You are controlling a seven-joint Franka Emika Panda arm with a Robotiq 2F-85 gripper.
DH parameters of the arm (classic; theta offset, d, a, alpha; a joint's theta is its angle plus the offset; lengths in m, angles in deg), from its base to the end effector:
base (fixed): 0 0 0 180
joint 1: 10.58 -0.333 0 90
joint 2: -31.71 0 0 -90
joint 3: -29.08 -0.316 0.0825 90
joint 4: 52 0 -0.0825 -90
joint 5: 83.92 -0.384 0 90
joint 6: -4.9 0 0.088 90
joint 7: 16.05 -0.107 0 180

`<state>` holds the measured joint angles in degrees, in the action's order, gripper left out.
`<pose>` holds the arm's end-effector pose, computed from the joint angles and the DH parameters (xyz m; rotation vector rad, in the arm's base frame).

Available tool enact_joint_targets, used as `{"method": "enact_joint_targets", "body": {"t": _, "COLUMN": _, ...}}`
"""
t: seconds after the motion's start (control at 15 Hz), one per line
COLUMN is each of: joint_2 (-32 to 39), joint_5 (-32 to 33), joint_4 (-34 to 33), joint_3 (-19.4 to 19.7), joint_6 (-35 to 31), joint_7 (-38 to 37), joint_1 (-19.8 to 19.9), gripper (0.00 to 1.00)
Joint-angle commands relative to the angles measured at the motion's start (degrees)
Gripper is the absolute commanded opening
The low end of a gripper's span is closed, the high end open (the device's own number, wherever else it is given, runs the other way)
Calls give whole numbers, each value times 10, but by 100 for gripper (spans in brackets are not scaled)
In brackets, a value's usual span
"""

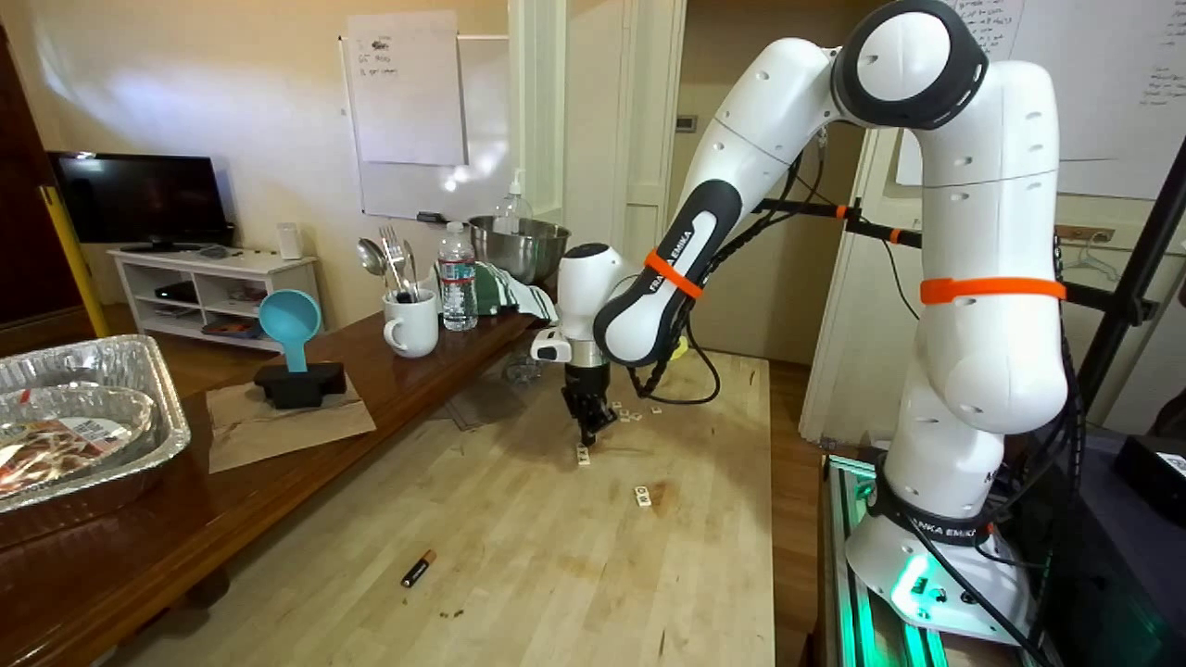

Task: Move the block letters to the left

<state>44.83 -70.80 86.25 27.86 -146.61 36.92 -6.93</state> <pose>0.4960 -0.0148 0.2174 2.6112 1.5702 -0.0701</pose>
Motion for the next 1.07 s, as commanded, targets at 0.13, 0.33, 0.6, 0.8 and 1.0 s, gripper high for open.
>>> {"method": "enact_joint_targets", "body": {"t": 0.13, "joint_2": 8, "joint_5": -3, "joint_4": -3, "joint_3": -5, "joint_6": -5, "joint_7": -2, "joint_1": 0, "gripper": 0}}
{"method": "enact_joint_targets", "body": {"t": 0.33, "joint_2": 5, "joint_5": -3, "joint_4": -3, "joint_3": -6, "joint_6": -4, "joint_7": 0, "joint_1": 1, "gripper": 0}}
{"method": "enact_joint_targets", "body": {"t": 0.6, "joint_2": 1, "joint_5": -5, "joint_4": 0, "joint_3": -7, "joint_6": -4, "joint_7": 2, "joint_1": 2, "gripper": 0}}
{"method": "enact_joint_targets", "body": {"t": 0.8, "joint_2": -7, "joint_5": -11, "joint_4": 4, "joint_3": -10, "joint_6": -6, "joint_7": 5, "joint_1": 3, "gripper": 0}}
{"method": "enact_joint_targets", "body": {"t": 1.0, "joint_2": -12, "joint_5": -9, "joint_4": 5, "joint_3": -10, "joint_6": -7, "joint_7": 5, "joint_1": 2, "gripper": 0}}
